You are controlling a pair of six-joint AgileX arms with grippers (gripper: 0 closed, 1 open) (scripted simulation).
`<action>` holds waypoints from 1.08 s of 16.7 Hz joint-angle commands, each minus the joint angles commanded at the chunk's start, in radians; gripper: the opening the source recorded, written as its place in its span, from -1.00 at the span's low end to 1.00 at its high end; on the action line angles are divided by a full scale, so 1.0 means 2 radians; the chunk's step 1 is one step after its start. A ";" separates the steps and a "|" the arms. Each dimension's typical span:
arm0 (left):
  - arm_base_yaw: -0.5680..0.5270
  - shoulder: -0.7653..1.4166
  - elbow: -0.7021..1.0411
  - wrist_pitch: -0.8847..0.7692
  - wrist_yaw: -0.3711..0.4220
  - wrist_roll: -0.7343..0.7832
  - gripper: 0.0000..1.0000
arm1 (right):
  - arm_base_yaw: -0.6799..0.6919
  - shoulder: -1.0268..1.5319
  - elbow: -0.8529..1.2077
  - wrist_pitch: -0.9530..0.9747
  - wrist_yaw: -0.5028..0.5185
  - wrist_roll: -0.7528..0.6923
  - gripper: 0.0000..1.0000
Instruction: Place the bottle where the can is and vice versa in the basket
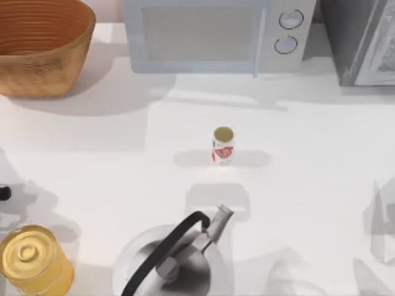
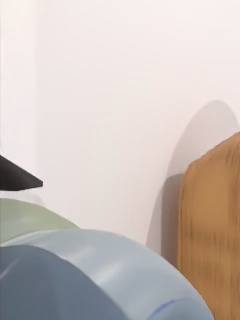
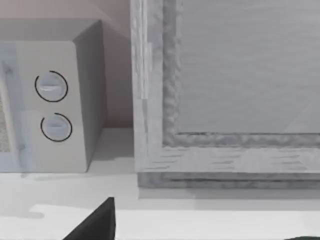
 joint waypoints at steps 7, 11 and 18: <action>0.000 0.000 0.000 0.000 0.000 0.000 -1.00 | 0.000 0.000 0.000 0.000 0.000 0.000 1.00; 0.000 -0.002 0.004 -0.004 -0.002 0.001 -1.00 | 0.000 0.000 0.000 0.000 0.000 0.000 1.00; 0.004 -0.051 0.156 -0.164 -0.056 -0.002 -1.00 | 0.000 0.000 0.000 0.000 0.000 0.000 1.00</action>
